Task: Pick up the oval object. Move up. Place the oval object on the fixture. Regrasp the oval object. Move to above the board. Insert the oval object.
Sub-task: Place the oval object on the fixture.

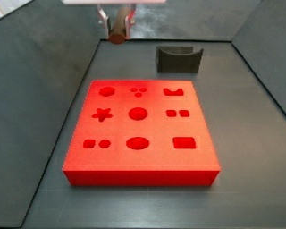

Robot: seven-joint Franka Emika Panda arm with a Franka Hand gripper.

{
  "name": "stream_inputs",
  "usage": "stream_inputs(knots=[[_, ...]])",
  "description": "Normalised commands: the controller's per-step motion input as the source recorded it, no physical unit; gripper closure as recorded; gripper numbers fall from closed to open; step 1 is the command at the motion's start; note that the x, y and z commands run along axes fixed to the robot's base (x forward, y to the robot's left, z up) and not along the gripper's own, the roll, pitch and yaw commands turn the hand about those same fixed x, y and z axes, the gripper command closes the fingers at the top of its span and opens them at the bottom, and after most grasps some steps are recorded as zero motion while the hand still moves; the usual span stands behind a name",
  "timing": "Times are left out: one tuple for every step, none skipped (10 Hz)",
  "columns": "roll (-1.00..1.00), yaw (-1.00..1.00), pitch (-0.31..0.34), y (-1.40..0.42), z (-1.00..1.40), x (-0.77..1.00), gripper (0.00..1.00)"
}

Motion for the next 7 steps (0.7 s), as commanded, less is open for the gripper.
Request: stream_inputs(knots=[[-0.18, -0.04, 0.067, 0.0, 0.57, -0.02, 1.0], [-0.17, -0.03, 0.069, 0.0, 0.49, -0.02, 1.0], [-0.15, -0.03, 0.072, 0.0, 0.33, -0.01, 1.0], [-0.14, -0.03, 0.076, 0.0, 0.21, -0.01, 1.0], [0.05, 0.33, -0.008, 0.51, -0.09, 1.0, 1.0], [0.05, 0.32, -0.002, 0.5, -0.1, 1.0, 1.0], [0.06, 0.2, 0.005, 0.45, -0.1, 1.0, 1.0]])
